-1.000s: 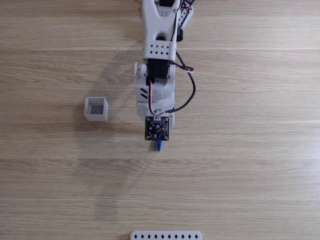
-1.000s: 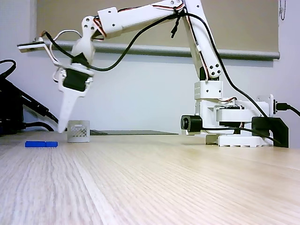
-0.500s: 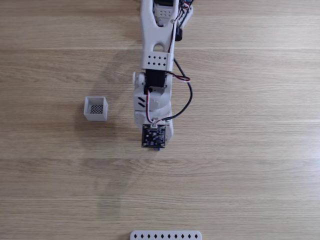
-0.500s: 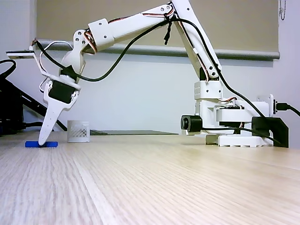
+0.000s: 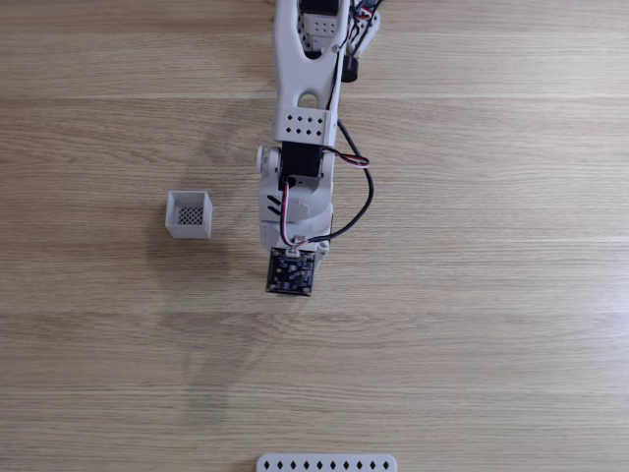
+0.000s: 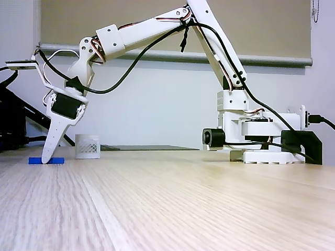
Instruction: Grasp a peg and put it in the crate.
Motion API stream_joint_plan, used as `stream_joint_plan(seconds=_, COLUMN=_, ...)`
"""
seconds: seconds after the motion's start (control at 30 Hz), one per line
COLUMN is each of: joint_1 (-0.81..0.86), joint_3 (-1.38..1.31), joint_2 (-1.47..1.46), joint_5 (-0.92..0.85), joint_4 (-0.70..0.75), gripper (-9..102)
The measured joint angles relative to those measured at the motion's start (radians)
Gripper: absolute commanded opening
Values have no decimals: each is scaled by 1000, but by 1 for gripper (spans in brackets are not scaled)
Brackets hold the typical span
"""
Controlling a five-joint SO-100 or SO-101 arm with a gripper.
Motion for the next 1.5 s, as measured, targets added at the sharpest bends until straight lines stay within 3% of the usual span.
stream_joint_plan(seconds=0.2, joint_1=0, joint_3=6, joint_2=0, joint_5=63, joint_4=-25, gripper=-1)
stream_joint_plan(seconds=0.37, joint_1=2, joint_3=161, joint_2=87, joint_5=66, joint_4=-184, gripper=-1)
stream_joint_plan(seconds=0.77, joint_1=84, joint_3=864, joint_2=588, joint_5=66, joint_4=-1028, gripper=-1)
stream_joint_plan(seconds=0.93, joint_1=232, joint_3=1066, joint_2=627, joint_5=66, joint_4=-1331, gripper=0)
stream_joint_plan(seconds=1.1, joint_1=368, joint_3=1108, joint_2=583, joint_5=66, joint_4=-1548, gripper=0)
stream_joint_plan(seconds=1.27, joint_1=431, joint_3=1108, joint_2=480, joint_5=72, joint_4=-1666, gripper=0)
stream_joint_plan(seconds=1.5, joint_1=433, joint_3=1108, joint_2=405, joint_5=74, joint_4=-1694, gripper=0)
